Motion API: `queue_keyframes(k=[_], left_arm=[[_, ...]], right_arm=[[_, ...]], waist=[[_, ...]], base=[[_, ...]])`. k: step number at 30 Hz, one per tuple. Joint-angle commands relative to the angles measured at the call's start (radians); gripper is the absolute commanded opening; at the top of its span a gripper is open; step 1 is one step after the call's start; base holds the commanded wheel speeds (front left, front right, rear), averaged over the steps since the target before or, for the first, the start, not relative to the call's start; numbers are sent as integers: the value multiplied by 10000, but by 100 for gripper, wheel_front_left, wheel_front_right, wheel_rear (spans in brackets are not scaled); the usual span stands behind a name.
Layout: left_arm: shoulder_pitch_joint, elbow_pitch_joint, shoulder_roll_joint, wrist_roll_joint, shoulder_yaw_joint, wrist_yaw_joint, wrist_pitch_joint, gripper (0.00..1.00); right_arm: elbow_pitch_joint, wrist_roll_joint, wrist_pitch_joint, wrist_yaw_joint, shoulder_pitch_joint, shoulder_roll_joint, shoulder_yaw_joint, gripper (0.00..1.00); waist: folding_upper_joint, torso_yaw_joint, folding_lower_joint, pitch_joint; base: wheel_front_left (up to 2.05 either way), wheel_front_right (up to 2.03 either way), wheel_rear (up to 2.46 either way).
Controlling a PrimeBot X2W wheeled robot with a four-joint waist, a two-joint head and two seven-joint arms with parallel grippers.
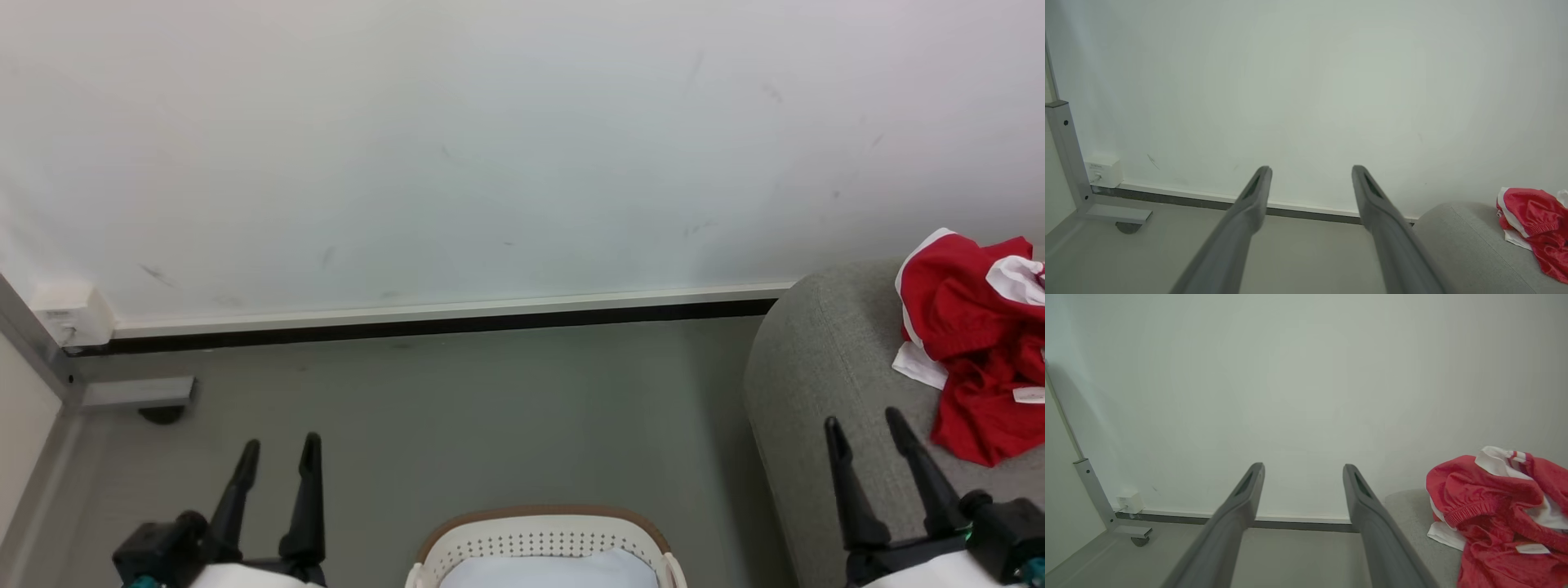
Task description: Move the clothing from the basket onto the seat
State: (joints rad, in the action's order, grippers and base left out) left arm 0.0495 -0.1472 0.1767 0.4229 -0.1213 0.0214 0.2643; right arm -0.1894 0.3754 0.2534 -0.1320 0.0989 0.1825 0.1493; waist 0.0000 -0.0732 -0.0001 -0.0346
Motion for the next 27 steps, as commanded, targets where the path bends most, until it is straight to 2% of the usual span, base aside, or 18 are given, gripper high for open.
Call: queue_keyframes(k=[1, 6, 12, 27], left_arm=[[-116, -2, -78, -194, 83, 79, 0, 100], [-420, -483, -617, -947, 747, 634, 0, 100], [-310, -789, -941, -1458, 1204, 978, 0, 100], [-150, -947, -1176, -1724, 1395, 1092, 1, 100]], right_arm=[[-33, -15, 57, 24, -132, 3, 3, 100], [-241, -215, 108, 25, -467, -358, 424, 100], [-317, -420, 113, 24, -506, -635, 445, 100], [-377, -423, 115, 25, -236, -808, 390, 100]], waist=[[0, 0, 1, 9], [0, -12, 1, 53], [0, -38, 1, 133], [0, -41, 1, 232]], base=[[0, 0, 0], [0, 0, 0], [0, 0, 0], [0, 0, 0]])
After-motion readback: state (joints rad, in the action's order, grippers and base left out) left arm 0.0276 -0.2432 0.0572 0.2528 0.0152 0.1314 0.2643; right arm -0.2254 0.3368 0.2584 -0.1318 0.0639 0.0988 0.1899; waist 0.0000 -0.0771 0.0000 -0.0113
